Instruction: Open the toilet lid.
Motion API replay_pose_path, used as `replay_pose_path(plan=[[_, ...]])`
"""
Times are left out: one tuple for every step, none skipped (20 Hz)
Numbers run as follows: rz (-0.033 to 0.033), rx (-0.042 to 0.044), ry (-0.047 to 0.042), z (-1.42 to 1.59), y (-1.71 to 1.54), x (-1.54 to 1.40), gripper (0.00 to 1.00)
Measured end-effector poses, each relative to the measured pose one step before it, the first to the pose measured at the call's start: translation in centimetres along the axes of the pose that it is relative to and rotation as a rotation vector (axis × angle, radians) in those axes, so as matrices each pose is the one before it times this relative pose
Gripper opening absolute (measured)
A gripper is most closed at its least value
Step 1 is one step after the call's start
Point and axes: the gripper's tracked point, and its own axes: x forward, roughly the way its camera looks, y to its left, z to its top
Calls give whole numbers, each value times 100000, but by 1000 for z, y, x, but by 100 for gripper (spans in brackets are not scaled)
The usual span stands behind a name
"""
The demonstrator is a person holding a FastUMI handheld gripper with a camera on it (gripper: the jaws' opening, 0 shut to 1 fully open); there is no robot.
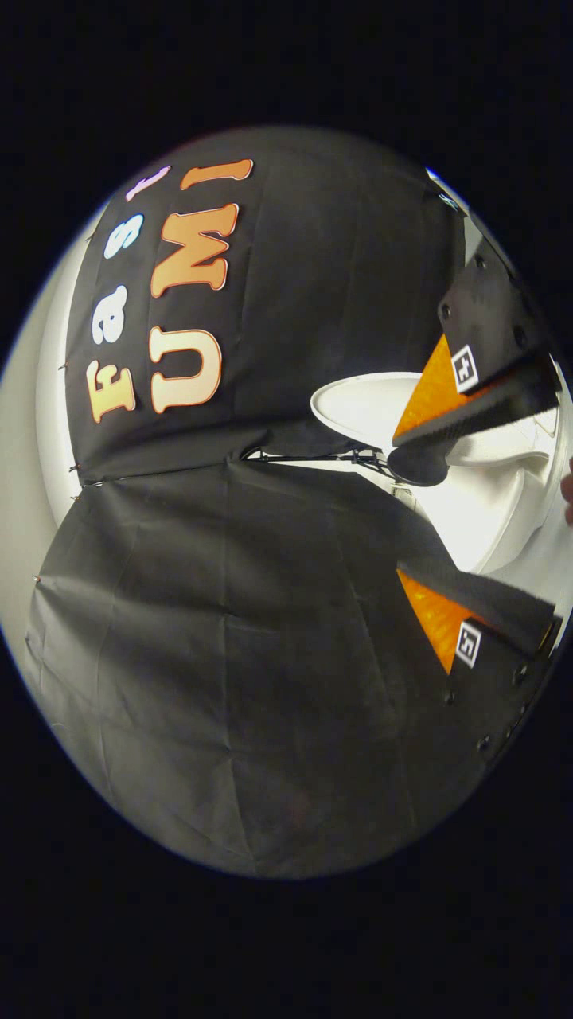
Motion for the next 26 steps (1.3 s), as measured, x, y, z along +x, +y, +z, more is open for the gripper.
replay_pose_path(plan=[[-902, -581, -1604, 621, -451, -307, 77], [-830, -130, -1502, 704, -611, -426, 84], [84, 954, -1117, 375, -336, -299, 92], [948, 1977, -692, 557, -367, -739, 99], [1373, 2606, -354, 474, -336, -692, 99], [442, 2864, -1049, 845, -983, -753, 99], [-361, 2784, -1742, 1235, -1340, -892, 99], [-1009, 1994, -2250, 1544, -1643, -927, 99], [-1316, 1237, -3001, 1866, -1709, -772, 99], [-2148, 692, -3394, 1653, -1962, -620, 99], [-2571, -737, -2200, 1094, -2232, -761, 99], [-2810, -1387, -863, 656, -2562, -854, 99], [-3595, -1538, -1231, 494, -2656, -1035, 99], [-4489, -774, -1263, 650, -3134, -1139, 99], [-4294, -122, -1901, 802, -2826, -748, 99], [-4149, -131, -1466, 630, -2937, -528, 98], [-3959, -1212, -1125, 482, -2834, -421, 98], [-3922, -1405, -991, 246, -2728, -563, 98], [-2854, -1756, -23, 70, -2306, -680, 98], [-2644, -1777, 284, -200, -1990, -619, 98], [-2991, -1568, 259, -253, -2121, -869, 98], [-2479, -1521, 748, -472, -2087, -792, 98], [-2066, -1822, 1445, -431, -1809, -674, 98], [-1145, -2558, 1879, -551, -1447, -622, 98], [-1888, -2678, 434, -150, -1391, -820, 98], [-1667, -2488, -703, 156, -1476, -893, 98]])
